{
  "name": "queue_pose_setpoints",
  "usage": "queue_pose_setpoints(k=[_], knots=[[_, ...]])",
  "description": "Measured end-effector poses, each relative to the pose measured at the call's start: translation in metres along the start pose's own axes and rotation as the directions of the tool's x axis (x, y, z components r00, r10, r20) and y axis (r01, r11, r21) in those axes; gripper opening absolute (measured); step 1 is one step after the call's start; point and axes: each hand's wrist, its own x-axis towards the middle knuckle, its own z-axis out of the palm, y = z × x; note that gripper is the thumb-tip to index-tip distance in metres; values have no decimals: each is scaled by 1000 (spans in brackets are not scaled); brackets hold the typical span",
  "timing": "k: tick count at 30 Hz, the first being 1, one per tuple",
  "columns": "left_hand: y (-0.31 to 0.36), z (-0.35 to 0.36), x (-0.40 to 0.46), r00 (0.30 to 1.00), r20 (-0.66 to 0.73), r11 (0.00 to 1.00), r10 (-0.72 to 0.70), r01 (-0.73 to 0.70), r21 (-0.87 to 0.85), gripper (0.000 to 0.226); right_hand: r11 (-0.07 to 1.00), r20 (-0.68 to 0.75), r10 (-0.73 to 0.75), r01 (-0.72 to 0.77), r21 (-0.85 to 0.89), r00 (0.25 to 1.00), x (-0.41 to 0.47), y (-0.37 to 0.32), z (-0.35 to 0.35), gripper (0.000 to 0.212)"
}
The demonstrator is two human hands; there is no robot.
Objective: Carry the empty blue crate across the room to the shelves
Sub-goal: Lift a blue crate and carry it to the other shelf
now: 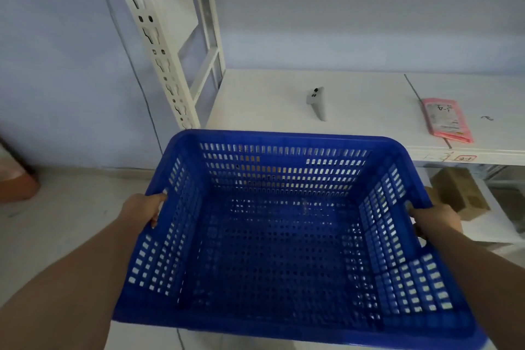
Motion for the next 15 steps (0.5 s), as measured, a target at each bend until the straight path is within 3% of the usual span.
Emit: queue_pose_setpoints(k=[4,10,15], knots=[[2,4,-2,998,56,1000,-5,6,-25,36,999,-7,38,-38,32,999,1,1,-4,15],[2,10,-12,988,149,998,-42,49,-40,31,999,11,29,-29,24,1000,5,4,-17,14],[-3,17,-14,996,83,1000,-24,24,9,32,997,9,-17,18,-74,1000,10,9,-14,23]])
